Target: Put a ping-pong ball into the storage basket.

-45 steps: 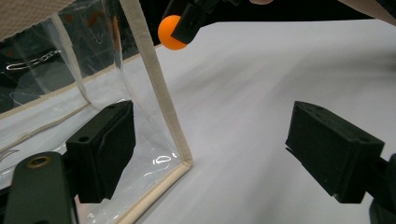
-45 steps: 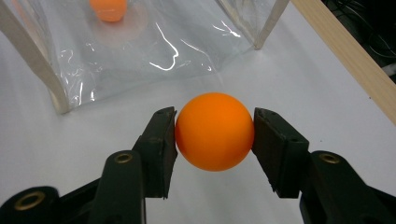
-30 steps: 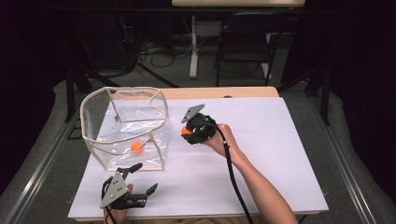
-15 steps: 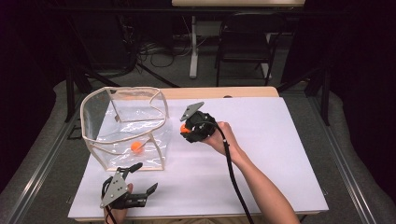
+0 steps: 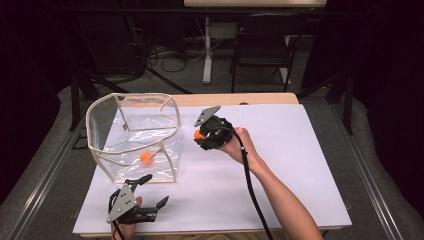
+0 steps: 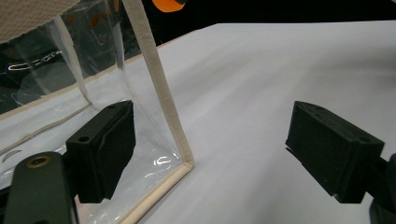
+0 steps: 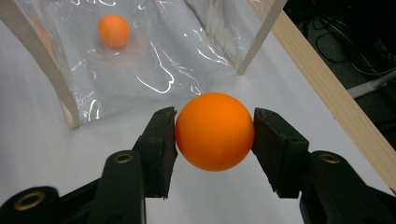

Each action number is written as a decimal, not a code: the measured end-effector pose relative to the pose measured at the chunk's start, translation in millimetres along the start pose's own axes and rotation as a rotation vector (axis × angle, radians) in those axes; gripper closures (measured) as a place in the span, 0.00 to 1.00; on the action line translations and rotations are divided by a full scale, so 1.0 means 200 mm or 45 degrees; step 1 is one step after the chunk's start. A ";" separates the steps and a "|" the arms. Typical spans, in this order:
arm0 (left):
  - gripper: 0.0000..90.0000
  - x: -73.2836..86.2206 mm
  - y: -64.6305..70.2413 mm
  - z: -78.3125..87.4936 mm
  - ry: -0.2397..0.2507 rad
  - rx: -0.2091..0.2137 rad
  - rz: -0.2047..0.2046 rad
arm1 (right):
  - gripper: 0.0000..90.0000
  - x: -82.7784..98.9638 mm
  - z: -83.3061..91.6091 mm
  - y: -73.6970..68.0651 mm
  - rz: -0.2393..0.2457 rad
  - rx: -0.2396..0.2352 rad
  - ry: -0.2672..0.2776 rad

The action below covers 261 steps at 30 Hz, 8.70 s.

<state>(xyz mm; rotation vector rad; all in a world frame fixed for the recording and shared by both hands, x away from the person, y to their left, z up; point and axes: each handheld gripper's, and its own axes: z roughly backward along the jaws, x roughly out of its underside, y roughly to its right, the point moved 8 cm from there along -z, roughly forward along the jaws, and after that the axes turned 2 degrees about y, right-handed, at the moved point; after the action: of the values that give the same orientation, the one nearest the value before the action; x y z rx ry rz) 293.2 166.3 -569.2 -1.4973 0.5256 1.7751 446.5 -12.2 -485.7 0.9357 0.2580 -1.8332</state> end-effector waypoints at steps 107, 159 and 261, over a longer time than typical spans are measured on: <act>0.17 -0.01 0.00 0.00 0.008 -0.005 -0.004 | 0.56 -0.25 0.23 0.07 0.003 0.078 0.194; 0.17 -0.01 0.00 0.00 0.007 -0.001 -0.005 | 0.56 -0.38 0.26 0.04 0.007 0.095 0.316; 0.17 -0.01 -0.01 0.02 0.017 -0.018 -0.006 | 0.56 -0.69 0.12 -0.17 0.116 -0.006 0.414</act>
<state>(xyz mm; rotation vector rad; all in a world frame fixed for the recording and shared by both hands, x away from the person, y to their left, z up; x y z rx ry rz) 291.9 171.1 -566.3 -1.5195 0.5171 1.7699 430.8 85.5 -379.6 1.2223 0.4128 -1.5921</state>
